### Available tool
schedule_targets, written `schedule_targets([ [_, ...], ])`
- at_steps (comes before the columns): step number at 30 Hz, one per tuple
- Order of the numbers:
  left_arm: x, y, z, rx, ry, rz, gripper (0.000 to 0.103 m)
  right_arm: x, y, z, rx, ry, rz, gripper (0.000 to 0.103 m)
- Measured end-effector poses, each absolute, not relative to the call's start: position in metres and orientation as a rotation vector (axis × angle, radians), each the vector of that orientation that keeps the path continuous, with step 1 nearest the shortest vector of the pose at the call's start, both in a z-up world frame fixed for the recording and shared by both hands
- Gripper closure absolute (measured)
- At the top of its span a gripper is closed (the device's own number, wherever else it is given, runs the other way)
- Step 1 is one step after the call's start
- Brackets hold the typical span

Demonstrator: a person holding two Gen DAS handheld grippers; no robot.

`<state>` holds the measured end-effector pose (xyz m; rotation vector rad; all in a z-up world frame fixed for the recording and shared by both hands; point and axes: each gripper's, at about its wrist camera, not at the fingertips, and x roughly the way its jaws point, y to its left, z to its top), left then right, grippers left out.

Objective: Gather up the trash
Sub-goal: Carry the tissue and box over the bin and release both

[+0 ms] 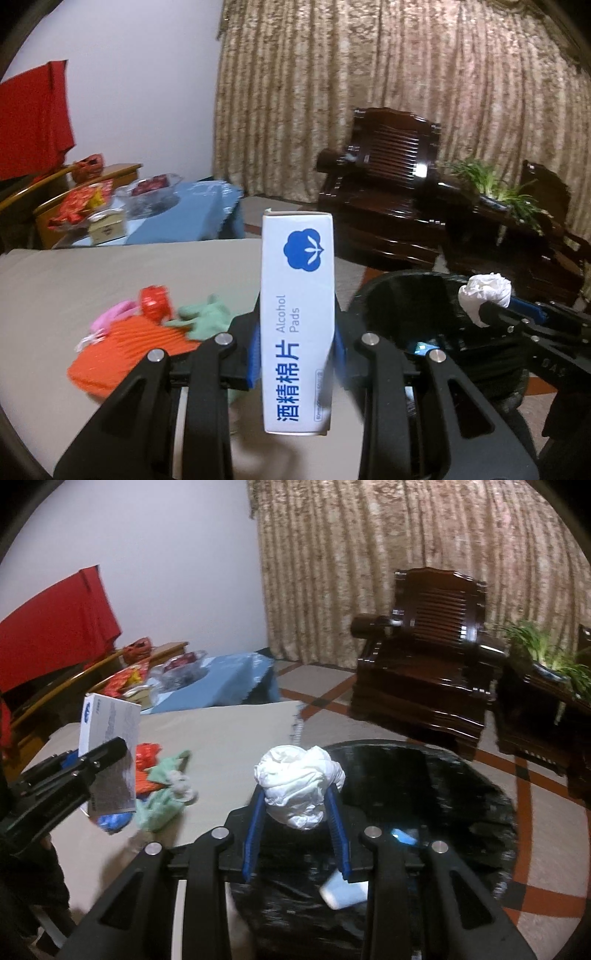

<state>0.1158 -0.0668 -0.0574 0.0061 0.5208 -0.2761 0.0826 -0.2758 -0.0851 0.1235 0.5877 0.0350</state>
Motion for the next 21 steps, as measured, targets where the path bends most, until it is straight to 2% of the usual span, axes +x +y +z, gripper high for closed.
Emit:
schedule_targets([
  [16, 0.141, -0.180, -0.069, 0.037, 0.543, -0.523, 0.073, 0.073, -0.353, -0.087, 0.151, 0.576, -0.145, 0.070],
  [17, 0.144, -0.184, -0.071, 0.035, 0.555, -0.537, 0.071, 0.072, -0.356, -0.087, 0.152, 0.578, -0.151, 0.066],
  [18, 0.145, -0.188, -0.073, 0.032, 0.562, -0.547, 0.065, 0.071, -0.359, -0.088, 0.154, 0.577, -0.162, 0.064],
  [19, 0.146, -0.189, -0.075, 0.025, 0.572, -0.562, 0.049, 0.071, -0.361, -0.088, 0.159, 0.577, -0.171, 0.057],
  [21, 0.147, -0.188, -0.077, 0.016, 0.573, -0.567, 0.037, 0.071, -0.368, -0.090, 0.174, 0.585, -0.187, 0.049],
])
